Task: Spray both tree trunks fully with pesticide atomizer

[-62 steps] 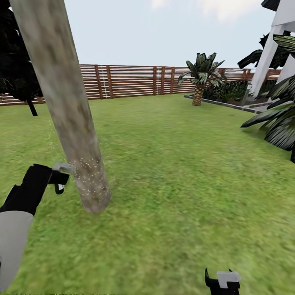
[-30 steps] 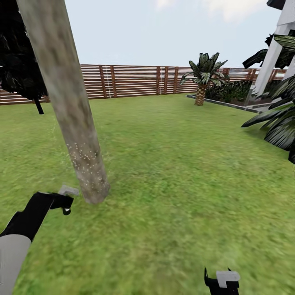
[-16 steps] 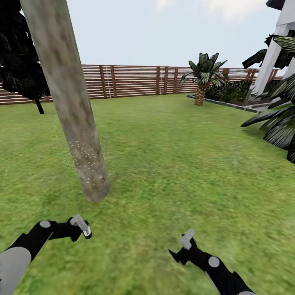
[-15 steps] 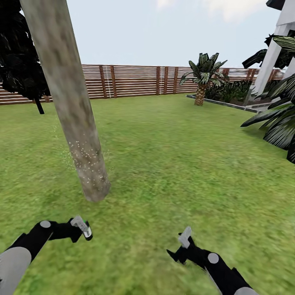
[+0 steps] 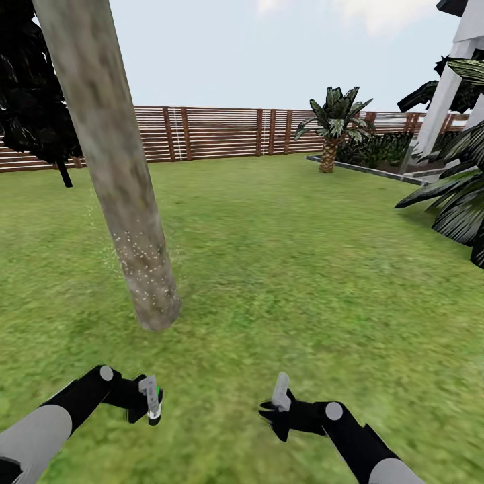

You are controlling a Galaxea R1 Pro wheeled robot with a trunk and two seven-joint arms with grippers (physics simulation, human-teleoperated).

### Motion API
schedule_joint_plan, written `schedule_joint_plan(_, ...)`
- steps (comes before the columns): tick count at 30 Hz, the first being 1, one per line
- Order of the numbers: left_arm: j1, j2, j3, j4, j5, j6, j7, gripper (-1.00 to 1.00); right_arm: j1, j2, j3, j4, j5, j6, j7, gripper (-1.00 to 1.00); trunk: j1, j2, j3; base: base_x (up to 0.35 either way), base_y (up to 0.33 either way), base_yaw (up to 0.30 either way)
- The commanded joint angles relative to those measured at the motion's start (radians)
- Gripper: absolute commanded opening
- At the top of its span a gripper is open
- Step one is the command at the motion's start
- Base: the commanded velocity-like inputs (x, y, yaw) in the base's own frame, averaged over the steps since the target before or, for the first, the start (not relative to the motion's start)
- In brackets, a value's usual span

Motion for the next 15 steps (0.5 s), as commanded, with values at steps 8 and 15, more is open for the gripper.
schedule_joint_plan(8, 0.0, -0.052, -0.076, 0.006, -0.001, 0.01, 0.004, -1.0, -0.003, 0.079, 0.002, -0.006, 0.01, 0.0, 0.003, -1.0, 0.0, 0.0, 0.0, 0.0, 0.0, 0.0)
schedule_joint_plan(15, 0.0, -0.113, -0.077, 0.006, -0.064, 0.015, 0.009, -1.0, -0.008, 0.108, 0.03, -0.032, 0.009, 0.0, 0.004, -1.0, 0.0, 0.0, 0.0, 0.0, 0.0, 0.0)
